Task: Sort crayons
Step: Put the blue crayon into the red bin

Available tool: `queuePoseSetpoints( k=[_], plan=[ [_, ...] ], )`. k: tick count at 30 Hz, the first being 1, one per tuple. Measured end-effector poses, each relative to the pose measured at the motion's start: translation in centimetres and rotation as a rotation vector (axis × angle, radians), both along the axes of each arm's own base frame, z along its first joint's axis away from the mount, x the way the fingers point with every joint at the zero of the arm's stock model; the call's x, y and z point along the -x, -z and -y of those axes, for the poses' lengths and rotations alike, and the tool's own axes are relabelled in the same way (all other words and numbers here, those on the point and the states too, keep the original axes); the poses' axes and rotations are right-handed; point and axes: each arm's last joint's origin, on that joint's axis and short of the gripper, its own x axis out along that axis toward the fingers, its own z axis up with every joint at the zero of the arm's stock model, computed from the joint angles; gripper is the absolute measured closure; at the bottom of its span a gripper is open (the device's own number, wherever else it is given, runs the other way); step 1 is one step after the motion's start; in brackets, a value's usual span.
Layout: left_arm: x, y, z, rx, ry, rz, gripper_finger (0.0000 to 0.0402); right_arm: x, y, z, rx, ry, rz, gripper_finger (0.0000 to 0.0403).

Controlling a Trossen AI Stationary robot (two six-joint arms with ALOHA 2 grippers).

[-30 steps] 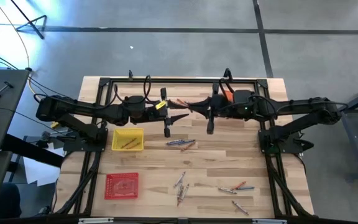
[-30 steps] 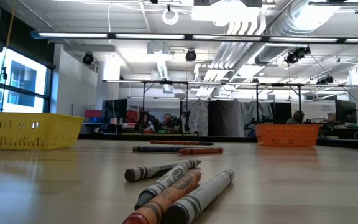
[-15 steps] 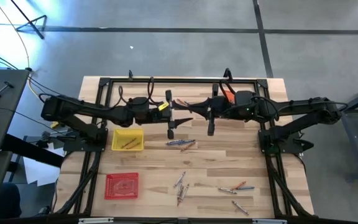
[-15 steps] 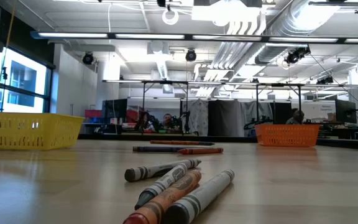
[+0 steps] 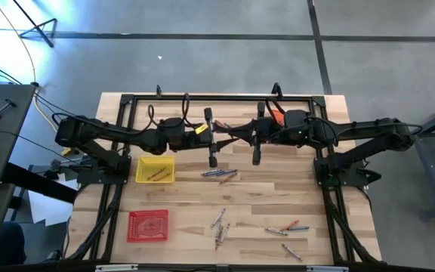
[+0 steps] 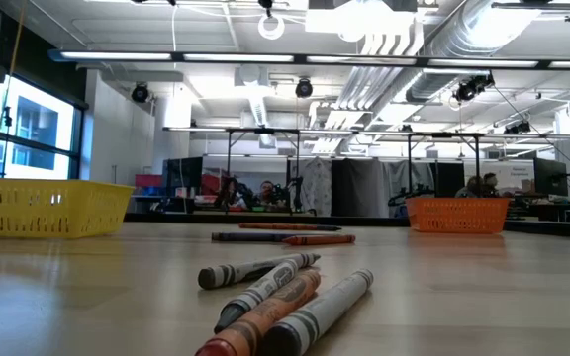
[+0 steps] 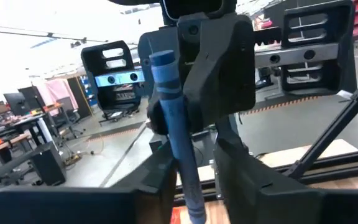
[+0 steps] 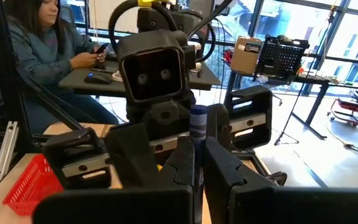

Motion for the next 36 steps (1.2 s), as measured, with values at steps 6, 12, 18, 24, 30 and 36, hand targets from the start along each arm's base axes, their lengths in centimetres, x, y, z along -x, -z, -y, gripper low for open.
queuePoseSetpoints(
  k=[6,12,18,24,30,36],
  plan=[
    [0.0,0.2,-0.3,0.035,-0.006,-0.022,0.0392,0.0,0.0,0.0,0.008,-0.005,-0.005,0.0402],
    [0.0,0.3,-0.4,0.046,-0.008,-0.026,0.0396,0.0,0.1,0.0,0.004,0.001,-0.006,0.0402],
    [0.0,0.3,-0.4,0.053,-0.006,-0.033,0.0396,0.0,0.2,0.0,-0.017,0.002,-0.016,0.0372],
    [0.0,0.5,-0.4,0.052,-0.006,-0.053,0.0396,1.0,-0.1,0.1,-0.024,0.010,-0.040,0.0291],
    [0.6,0.2,-0.5,0.071,-0.046,-0.088,0.0397,4.7,-1.0,0.6,-0.081,0.124,-0.108,0.0229],
    [4.4,-0.1,0.4,0.265,-0.117,-0.342,0.0388,7.7,0.8,0.8,-0.270,0.238,-0.343,0.0219]
  ],
)
